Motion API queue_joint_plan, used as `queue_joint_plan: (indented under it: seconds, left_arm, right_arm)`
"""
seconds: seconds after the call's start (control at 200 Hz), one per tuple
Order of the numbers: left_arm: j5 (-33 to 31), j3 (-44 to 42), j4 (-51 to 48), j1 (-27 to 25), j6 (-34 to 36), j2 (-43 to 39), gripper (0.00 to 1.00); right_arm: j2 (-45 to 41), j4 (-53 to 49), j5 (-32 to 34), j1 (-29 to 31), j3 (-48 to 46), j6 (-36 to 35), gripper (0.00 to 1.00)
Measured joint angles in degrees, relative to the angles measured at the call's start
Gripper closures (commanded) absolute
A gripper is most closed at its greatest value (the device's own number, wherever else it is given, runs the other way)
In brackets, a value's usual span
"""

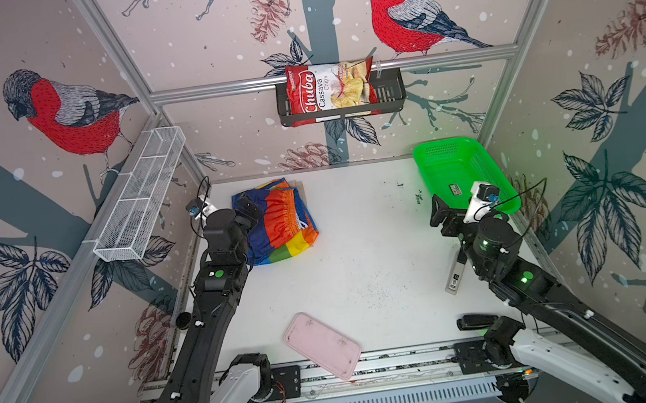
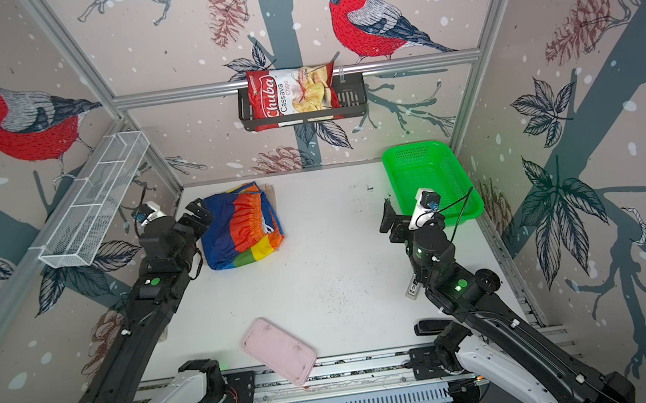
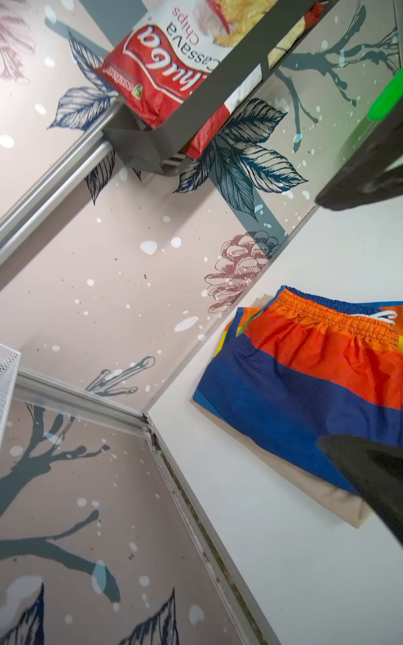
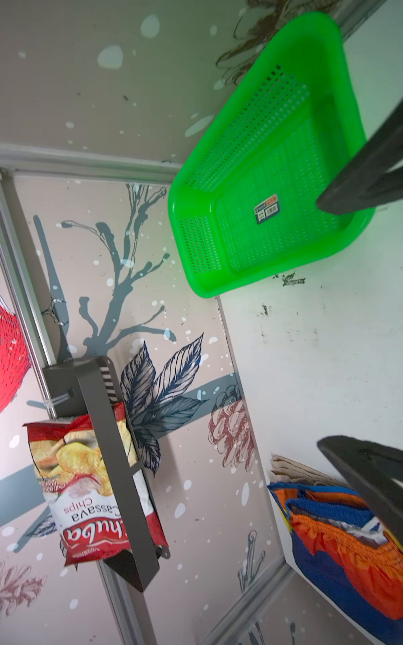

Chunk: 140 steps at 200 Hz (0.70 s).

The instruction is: Fold and stack the shorts

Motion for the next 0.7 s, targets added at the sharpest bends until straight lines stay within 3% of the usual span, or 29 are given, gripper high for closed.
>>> queue_joint_plan:
  seconds: [0.1,0.265,0.7]
  left_arm:
    - [-3.43,-4.22,7.54,-0.09,2.34,0.00,0.02]
    - [-10.67,-13.53,17.18,-0.11,10.14,1.70,0.01]
    - [-10.88,-31.23,39.04,-0.13,18.69,5.25,0.01]
  right_arm:
    - [-0.79,1.68,4.50,-0.83,-3.54,-0.48,0.00]
    - [-0.42,7.23,7.21,-2.32,-12.33,-9.53,0.00]
    - [-2.71,15.69,7.89,-8.57,-23.21,-12.39,0.01]
